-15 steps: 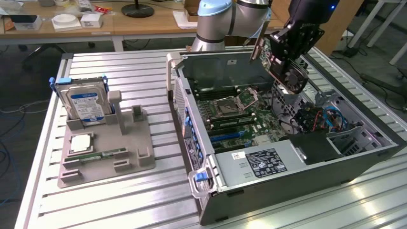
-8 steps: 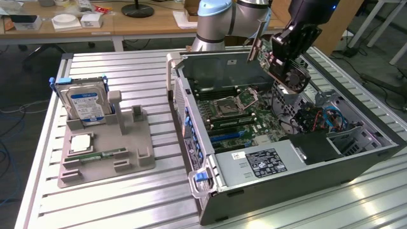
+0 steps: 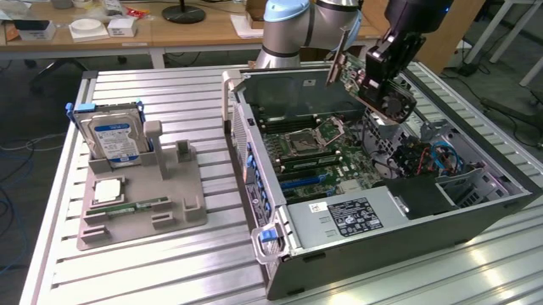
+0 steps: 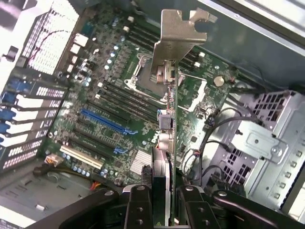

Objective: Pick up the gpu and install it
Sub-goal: 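Insert the gpu into the slot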

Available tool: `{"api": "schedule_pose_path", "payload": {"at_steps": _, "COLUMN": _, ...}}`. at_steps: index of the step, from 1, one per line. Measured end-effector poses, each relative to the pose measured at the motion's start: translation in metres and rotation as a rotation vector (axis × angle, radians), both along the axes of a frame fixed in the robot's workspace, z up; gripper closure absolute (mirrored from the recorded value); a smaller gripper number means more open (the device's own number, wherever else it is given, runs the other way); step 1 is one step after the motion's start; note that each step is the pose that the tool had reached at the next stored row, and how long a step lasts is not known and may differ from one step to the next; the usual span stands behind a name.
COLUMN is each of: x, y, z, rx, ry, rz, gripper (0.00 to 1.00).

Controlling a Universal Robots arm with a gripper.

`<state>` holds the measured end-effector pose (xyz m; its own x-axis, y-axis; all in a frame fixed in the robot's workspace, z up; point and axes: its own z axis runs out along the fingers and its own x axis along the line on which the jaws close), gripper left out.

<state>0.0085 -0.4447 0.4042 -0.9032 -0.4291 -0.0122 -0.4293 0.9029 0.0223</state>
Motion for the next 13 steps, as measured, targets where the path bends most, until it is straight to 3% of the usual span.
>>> {"api": "schedule_pose_path", "payload": {"at_steps": 13, "x": 0.0, "y": 0.0, "z": -0.0009, "rx": 0.0001, "ry": -0.006, "rz": 0.191, "gripper": 0.73}}
